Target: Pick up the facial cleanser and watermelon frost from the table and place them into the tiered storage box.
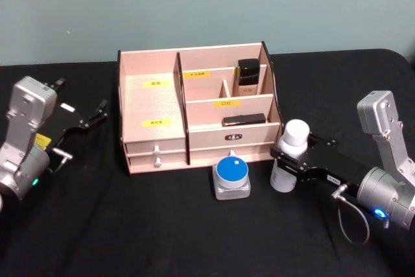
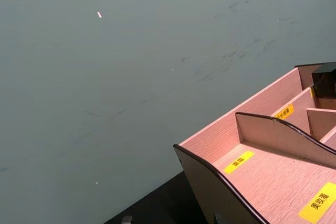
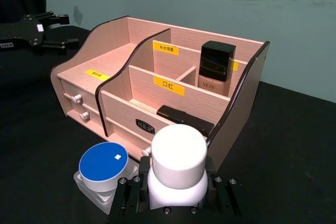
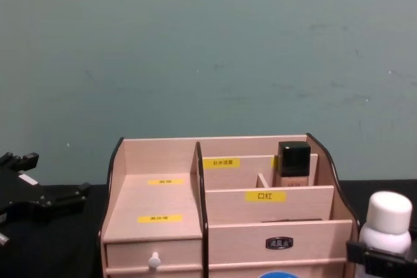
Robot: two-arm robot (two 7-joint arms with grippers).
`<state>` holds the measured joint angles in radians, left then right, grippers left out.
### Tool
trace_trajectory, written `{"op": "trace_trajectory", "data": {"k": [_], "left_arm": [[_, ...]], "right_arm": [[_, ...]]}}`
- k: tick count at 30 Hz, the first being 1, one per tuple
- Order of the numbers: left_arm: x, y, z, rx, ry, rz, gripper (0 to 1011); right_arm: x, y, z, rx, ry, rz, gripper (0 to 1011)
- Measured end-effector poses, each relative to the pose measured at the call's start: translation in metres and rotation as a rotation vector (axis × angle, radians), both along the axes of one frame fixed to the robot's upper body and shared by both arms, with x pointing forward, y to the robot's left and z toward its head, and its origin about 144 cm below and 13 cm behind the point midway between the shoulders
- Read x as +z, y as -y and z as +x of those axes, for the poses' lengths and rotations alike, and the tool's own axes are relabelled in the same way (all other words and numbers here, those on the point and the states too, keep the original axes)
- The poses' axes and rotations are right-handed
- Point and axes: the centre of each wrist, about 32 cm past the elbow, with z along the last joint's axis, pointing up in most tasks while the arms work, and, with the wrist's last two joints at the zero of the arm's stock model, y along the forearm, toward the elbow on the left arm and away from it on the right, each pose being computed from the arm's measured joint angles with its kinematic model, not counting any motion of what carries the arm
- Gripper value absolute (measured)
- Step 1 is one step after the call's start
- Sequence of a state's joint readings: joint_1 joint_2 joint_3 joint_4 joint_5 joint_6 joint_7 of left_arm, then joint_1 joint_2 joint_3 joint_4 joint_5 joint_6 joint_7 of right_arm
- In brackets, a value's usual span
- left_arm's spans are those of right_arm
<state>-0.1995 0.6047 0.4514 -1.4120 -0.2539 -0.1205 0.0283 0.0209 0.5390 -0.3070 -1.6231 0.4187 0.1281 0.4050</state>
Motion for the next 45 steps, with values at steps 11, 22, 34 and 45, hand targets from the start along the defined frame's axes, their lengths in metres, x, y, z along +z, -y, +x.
{"op": "trace_trajectory", "data": {"k": [11,22,34,45], "left_arm": [[0.0,0.0,0.0,0.0,0.0,0.0,1010],[0.0,0.0,0.0,0.0,0.0,0.0,1010],[0.0,0.0,0.0,0.0,0.0,0.0,1010],[0.0,0.0,0.0,0.0,0.0,0.0,1010]], "right_arm": [[0.003,0.001,0.001,0.005,-0.006,0.015,593],[0.026,-0.003,0.0,0.029,0.027,-0.011,593],[0.074,-0.016,0.005,0.095,0.103,-0.021,593],[0.092,-0.041,0.044,0.145,0.15,0.038,593]]}}
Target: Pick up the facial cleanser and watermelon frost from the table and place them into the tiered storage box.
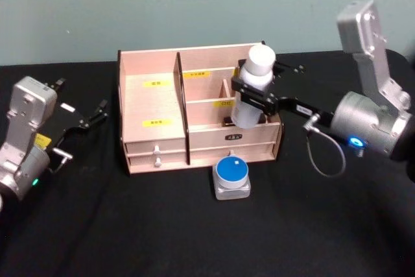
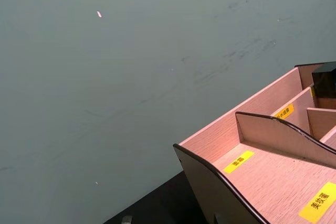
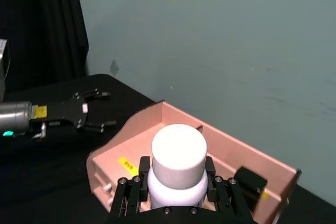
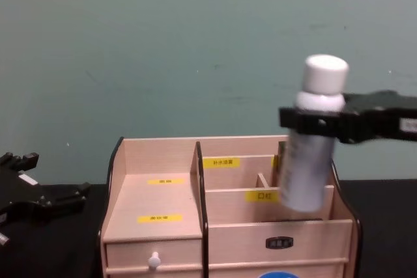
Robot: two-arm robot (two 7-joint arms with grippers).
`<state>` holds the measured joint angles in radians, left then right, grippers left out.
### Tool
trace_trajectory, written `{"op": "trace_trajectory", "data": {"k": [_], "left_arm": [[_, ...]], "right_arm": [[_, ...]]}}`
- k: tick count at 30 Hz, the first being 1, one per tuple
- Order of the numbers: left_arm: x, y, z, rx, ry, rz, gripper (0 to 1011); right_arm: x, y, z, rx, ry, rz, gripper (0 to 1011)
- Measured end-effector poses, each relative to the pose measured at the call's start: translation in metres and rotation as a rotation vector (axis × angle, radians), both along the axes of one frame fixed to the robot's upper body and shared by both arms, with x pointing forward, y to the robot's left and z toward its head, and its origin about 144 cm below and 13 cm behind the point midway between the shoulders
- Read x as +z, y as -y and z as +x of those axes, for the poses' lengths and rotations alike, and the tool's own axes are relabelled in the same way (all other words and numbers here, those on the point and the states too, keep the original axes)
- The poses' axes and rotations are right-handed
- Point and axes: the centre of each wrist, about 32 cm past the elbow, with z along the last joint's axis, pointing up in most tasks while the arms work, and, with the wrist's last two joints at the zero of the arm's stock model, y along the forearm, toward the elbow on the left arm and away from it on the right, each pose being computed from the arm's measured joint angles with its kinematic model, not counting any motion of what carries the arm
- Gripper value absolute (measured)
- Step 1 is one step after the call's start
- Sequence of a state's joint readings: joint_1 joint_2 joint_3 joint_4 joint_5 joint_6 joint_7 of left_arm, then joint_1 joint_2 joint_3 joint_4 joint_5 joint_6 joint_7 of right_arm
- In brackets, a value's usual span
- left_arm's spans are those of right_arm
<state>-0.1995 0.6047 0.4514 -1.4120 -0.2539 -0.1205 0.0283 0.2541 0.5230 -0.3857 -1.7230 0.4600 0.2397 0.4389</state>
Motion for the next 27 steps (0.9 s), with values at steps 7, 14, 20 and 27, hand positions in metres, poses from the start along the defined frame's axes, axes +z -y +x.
{"op": "trace_trajectory", "data": {"k": [7,14,20,27], "left_arm": [[0.0,0.0,0.0,0.0,0.0,0.0,1010],[0.0,0.0,0.0,0.0,0.0,0.0,1010],[0.0,0.0,0.0,0.0,0.0,0.0,1010],[0.0,0.0,0.0,0.0,0.0,0.0,1010]], "right_arm": [[0.001,-0.015,0.024,0.0,0.01,-0.001,593],[0.0,-0.028,0.042,0.003,0.015,-0.008,593],[-0.003,-0.035,0.058,-0.001,0.02,-0.006,593],[-0.006,-0.043,0.07,-0.002,0.022,-0.008,593]]}}
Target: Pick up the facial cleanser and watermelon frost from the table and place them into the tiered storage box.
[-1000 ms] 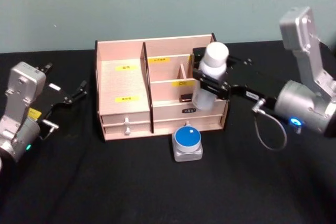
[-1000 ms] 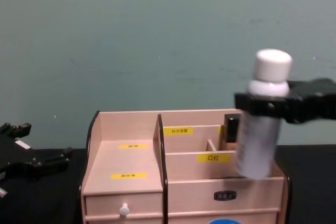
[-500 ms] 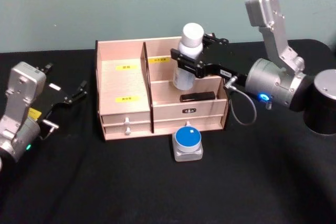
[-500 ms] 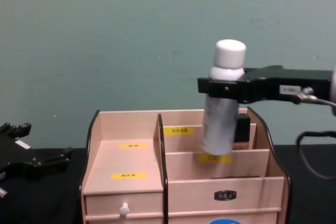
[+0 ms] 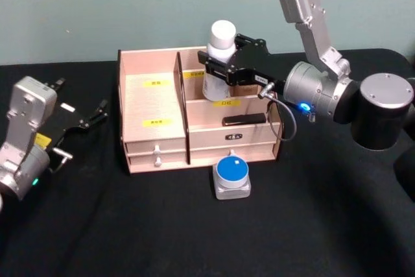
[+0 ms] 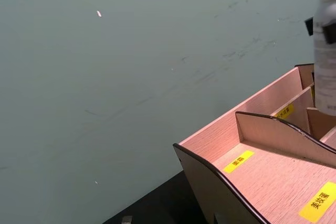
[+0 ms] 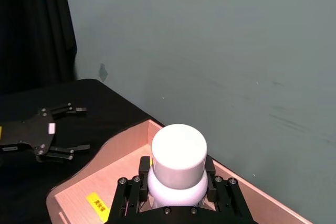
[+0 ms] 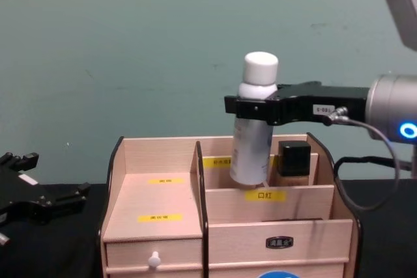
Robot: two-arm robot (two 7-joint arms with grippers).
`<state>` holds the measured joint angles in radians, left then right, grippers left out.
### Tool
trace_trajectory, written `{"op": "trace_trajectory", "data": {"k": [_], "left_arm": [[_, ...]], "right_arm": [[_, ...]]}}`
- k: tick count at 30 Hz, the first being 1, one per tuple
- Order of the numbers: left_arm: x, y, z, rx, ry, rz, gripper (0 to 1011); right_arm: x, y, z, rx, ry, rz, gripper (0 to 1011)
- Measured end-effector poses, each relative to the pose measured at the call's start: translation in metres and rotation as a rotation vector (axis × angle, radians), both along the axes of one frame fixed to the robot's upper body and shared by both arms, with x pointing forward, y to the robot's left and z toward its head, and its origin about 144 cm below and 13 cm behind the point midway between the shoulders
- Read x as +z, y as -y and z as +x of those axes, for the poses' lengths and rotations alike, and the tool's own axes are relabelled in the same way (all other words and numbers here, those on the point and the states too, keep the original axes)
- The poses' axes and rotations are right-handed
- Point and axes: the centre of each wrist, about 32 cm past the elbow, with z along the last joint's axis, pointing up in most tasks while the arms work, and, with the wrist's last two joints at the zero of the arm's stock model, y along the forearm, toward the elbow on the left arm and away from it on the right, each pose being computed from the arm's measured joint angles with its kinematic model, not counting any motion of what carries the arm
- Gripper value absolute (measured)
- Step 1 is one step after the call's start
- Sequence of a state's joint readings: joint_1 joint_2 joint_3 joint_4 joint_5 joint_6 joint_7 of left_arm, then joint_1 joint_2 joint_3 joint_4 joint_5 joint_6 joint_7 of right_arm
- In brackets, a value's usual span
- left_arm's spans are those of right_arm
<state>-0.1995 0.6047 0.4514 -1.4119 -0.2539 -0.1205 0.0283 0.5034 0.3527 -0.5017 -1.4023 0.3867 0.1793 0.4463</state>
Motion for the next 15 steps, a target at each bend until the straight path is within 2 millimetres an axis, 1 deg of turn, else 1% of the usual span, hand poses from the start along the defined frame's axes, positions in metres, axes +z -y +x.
{"op": "trace_trajectory", "data": {"k": [15], "left_arm": [[0.0,0.0,0.0,0.0,0.0,0.0,1010]], "right_arm": [[-0.005,-0.008,0.014,-0.009,0.005,-0.019,593]]}}
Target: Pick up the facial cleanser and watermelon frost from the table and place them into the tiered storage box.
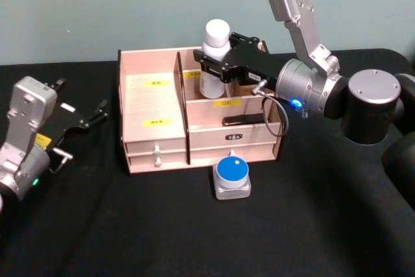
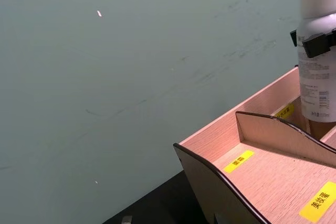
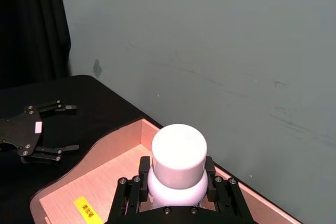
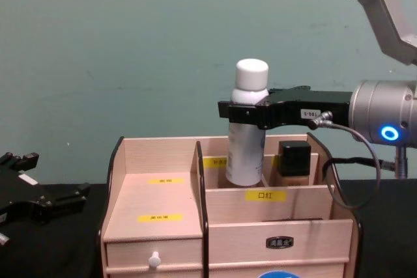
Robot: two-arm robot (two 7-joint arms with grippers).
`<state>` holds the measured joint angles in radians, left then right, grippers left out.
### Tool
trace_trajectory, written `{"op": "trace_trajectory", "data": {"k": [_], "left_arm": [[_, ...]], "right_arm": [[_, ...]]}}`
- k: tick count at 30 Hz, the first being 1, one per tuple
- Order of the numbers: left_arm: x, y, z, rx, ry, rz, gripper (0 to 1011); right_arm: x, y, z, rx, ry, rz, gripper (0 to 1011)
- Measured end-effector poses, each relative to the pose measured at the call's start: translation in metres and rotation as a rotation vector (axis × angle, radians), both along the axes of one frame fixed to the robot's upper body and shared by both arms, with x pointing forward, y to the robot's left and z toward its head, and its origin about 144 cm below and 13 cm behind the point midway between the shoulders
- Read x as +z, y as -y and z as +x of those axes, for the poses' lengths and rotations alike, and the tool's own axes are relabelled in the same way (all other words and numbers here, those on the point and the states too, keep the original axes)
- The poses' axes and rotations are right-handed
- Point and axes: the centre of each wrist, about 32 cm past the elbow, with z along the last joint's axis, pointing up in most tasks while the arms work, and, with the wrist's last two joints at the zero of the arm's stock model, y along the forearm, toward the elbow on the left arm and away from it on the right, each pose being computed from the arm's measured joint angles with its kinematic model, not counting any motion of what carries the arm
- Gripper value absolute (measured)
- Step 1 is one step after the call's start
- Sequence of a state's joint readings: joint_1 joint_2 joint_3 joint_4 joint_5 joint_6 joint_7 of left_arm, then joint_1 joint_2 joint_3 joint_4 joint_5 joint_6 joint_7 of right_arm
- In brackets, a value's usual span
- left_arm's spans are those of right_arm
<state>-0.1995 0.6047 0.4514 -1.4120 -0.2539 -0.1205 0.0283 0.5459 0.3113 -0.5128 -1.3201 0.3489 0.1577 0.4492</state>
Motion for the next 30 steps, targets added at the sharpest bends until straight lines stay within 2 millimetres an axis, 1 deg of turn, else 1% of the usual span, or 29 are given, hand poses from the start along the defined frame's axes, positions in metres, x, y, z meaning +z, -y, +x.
{"op": "trace_trajectory", "data": {"k": [7,17,30], "left_arm": [[0.0,0.0,0.0,0.0,0.0,0.0,1010],[0.0,0.0,0.0,0.0,0.0,0.0,1010],[0.0,0.0,0.0,0.0,0.0,0.0,1010]], "right_arm": [[0.0,-0.002,0.004,-0.004,0.002,-0.001,593],[-0.002,-0.003,0.006,-0.006,-0.004,0.003,593],[-0.012,-0.002,0.008,-0.007,-0.037,-0.001,593]]}}
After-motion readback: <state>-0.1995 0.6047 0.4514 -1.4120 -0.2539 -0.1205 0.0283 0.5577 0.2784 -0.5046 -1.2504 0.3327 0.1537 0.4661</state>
